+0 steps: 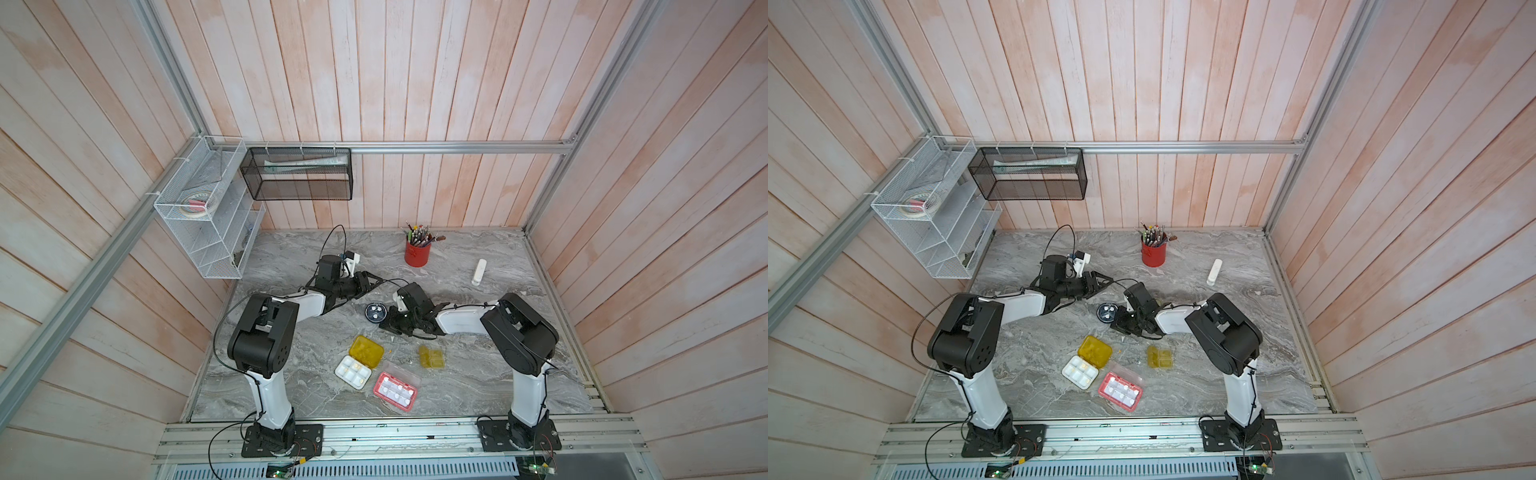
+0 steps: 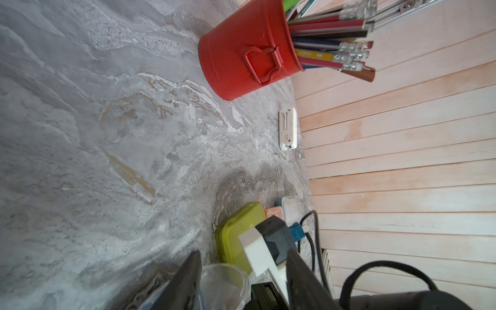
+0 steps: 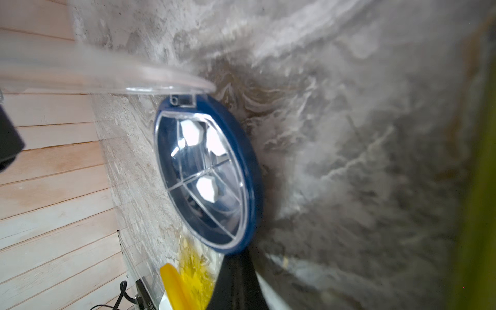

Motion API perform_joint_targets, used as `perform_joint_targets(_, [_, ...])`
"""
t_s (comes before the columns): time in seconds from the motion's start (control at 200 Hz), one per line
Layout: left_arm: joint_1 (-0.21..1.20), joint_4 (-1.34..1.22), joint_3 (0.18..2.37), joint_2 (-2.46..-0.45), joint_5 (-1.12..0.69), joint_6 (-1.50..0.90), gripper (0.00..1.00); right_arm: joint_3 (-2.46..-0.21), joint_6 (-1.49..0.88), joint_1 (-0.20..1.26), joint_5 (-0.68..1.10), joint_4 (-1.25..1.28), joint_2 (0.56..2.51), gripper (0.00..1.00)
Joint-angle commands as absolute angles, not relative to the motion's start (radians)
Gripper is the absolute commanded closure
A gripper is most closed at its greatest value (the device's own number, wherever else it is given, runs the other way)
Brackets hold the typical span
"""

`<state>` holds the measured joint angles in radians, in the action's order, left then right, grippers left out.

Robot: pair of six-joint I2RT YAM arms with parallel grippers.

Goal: Close pillboxes
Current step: Close the lid on the pillbox.

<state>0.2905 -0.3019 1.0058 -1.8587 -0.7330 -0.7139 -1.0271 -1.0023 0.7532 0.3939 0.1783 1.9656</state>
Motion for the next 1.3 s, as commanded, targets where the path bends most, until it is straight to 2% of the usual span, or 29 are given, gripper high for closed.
perform_joint_targets(0.0, [0.294,-0.284,0.983,-1.827,-0.748,-0.684,0.47,-1.046,-1.002,0.761,0.357,0.15,1.99,1.0])
perform_joint_targets(0.545, [0.298,-0.301,0.925,-1.818,-0.747,-0.669,0.51,-1.052,-1.0,0.757,0.344,0.15,1.985,1.0])
perform_joint_targets(1.295, [0.31,-0.37,0.839,-1.776,-0.741,-0.71,0.51,-1.043,-0.997,0.757,0.342,0.152,1.979,1.0])
